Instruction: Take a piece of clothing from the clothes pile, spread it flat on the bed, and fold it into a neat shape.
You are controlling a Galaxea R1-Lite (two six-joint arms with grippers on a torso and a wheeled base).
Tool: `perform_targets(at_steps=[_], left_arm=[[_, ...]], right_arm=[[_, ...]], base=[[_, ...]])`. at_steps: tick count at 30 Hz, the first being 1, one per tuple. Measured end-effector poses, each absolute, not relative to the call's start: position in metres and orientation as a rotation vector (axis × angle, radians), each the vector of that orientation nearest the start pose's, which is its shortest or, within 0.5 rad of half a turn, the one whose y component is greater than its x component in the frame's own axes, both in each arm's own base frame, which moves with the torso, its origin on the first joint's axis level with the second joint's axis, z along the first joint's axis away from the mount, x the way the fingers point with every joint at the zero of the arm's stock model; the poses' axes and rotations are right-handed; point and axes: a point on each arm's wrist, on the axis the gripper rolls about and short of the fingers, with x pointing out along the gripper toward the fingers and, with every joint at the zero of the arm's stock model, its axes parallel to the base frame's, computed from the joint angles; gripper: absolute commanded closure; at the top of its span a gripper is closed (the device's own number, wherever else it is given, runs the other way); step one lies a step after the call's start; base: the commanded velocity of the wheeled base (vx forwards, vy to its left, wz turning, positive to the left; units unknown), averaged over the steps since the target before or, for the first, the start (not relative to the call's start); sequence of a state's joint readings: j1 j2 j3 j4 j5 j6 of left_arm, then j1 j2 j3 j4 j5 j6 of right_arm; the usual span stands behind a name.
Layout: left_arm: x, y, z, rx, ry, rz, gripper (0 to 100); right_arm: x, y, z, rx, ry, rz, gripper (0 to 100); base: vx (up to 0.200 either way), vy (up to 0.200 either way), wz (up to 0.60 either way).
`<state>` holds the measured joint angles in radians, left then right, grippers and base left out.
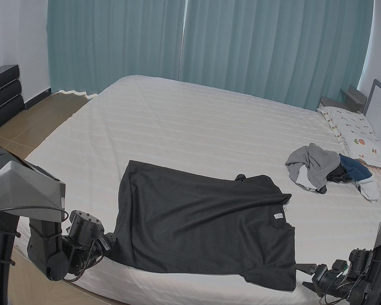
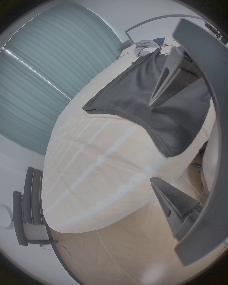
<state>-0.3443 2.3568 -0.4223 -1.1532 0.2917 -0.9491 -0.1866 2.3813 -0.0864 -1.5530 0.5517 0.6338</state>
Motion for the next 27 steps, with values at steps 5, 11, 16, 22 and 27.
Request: perform_targets(at_steps=[5, 11, 16, 22, 27], left_arm=[[0.284, -0.09, -0.052, -0.661, 0.668, 0.328, 0], [0.288, -0.095, -0.057, -0.635, 0.65, 0.346, 0], [0.289, -0.103, -0.061, -0.612, 0.676, 0.339, 100], [0.292, -0.114, -0.062, -0.595, 0.694, 0.32, 100], [0.293, -0.115, -0.061, -0.6, 0.689, 0.315, 100]], right_arm=[[0.229, -0.031, -0.041, 0.869, 0.793, 0.118, 0], [0.23, -0.031, -0.041, 0.868, 0.793, 0.119, 0], [0.23, -0.031, -0.041, 0.868, 0.794, 0.119, 0], [0.23, -0.031, -0.041, 0.867, 0.792, 0.12, 0], [0.23, -0.031, -0.041, 0.867, 0.793, 0.119, 0]], base=[[0.0, 0.0, 0.0], [0.0, 0.0, 0.0], [0.0, 0.0, 0.0], [0.0, 0.0, 0.0], [0.0, 0.0, 0.0]])
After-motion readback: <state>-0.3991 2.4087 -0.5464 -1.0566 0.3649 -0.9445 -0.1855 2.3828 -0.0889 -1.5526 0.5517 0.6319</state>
